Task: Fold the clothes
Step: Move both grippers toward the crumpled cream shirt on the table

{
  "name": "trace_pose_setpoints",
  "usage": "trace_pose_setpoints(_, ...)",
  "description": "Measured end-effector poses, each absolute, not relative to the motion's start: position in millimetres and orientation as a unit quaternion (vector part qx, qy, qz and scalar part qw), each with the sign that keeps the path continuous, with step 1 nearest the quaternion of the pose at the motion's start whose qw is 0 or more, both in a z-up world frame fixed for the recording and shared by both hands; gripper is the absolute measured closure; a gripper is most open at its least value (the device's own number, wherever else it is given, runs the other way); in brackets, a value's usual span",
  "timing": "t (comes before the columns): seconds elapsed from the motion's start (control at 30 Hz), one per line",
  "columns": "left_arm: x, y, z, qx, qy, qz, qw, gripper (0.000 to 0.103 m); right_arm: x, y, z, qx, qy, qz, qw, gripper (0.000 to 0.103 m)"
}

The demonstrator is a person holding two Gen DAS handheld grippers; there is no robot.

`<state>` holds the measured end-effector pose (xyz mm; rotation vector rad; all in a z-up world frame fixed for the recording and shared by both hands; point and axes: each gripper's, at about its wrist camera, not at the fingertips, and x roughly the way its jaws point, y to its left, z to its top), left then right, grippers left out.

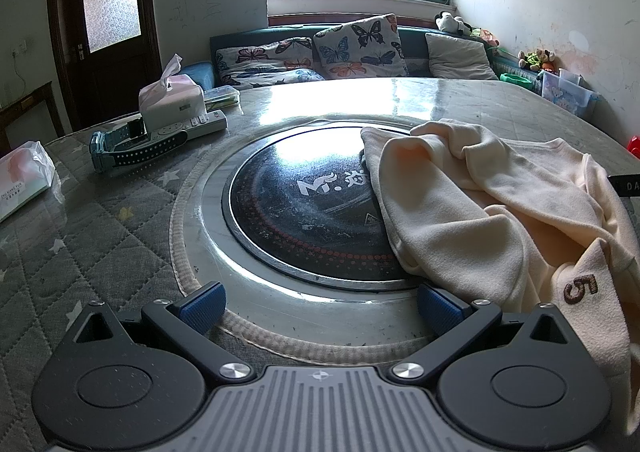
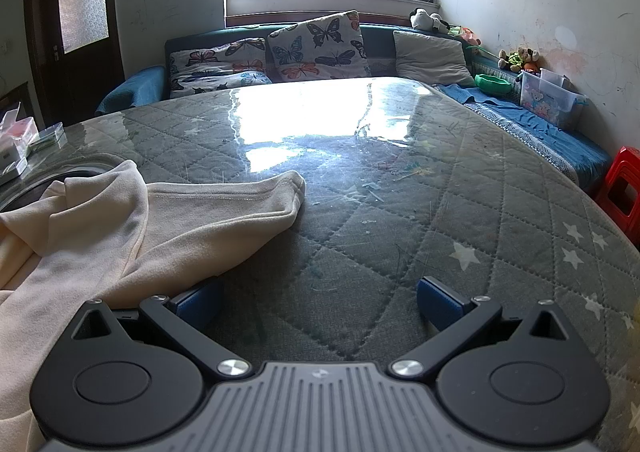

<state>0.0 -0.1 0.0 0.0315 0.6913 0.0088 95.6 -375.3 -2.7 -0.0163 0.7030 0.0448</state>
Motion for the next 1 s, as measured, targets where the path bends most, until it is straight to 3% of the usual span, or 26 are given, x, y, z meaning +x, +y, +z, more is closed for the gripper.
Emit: trace_pose_setpoints(1.0,-3.5,-11.5,7.6,-0.008,0.376,0.057,0.925,0.0,48.5,-353.3,10.3,-0.003,0.342,0.056,0.938,0.0)
